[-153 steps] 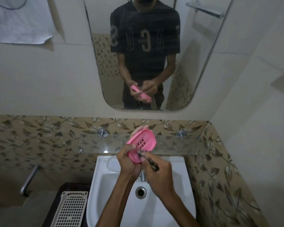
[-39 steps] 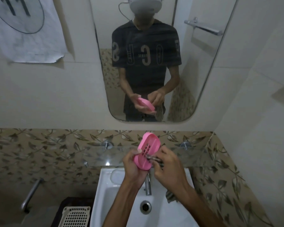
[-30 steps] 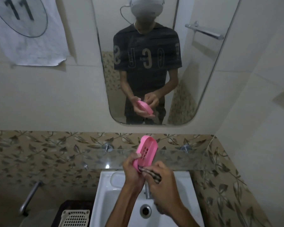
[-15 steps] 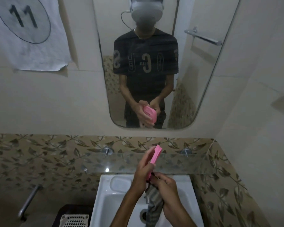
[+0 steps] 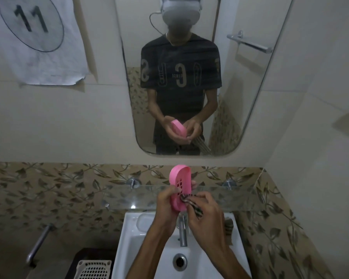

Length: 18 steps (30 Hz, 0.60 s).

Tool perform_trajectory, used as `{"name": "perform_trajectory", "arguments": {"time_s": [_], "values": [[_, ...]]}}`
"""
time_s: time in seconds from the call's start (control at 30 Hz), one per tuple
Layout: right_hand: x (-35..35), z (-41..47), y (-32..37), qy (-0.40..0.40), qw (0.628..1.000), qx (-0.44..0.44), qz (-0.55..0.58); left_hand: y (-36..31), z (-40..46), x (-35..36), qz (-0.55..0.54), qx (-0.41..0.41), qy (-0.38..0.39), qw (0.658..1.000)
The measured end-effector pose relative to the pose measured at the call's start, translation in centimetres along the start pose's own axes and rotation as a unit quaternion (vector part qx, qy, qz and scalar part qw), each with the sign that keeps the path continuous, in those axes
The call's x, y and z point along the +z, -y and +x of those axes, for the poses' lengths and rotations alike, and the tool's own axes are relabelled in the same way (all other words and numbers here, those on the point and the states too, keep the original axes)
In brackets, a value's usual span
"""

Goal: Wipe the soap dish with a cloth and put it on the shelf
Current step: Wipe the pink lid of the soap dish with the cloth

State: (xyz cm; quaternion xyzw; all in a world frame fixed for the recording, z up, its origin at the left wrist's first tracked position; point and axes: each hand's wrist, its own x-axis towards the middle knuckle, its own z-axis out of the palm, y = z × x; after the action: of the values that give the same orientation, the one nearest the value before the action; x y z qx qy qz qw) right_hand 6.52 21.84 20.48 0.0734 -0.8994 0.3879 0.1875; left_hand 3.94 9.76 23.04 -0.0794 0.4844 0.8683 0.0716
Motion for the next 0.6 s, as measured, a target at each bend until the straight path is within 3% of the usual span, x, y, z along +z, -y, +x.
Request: {"name": "perform_trajectory", "arguments": {"time_s": [0.13,0.47,0.6], "values": [[-0.3,0.5,0.3,0.042,0.999,0.001,0.009,0.7,-0.1,0.0,-0.033,0.052,-0.020,0.998],[-0.8,1.9,0.2,-0.005,1.000,0.018,-0.018,0.3,-0.3,0.3,-0.101,0.071,0.035,0.992],[-0.8,1.0,0.7,0.046,0.998,-0.021,-0.024,0.3,-0.7,0.3,-0.112,0.071,0.030,0.991]]}}
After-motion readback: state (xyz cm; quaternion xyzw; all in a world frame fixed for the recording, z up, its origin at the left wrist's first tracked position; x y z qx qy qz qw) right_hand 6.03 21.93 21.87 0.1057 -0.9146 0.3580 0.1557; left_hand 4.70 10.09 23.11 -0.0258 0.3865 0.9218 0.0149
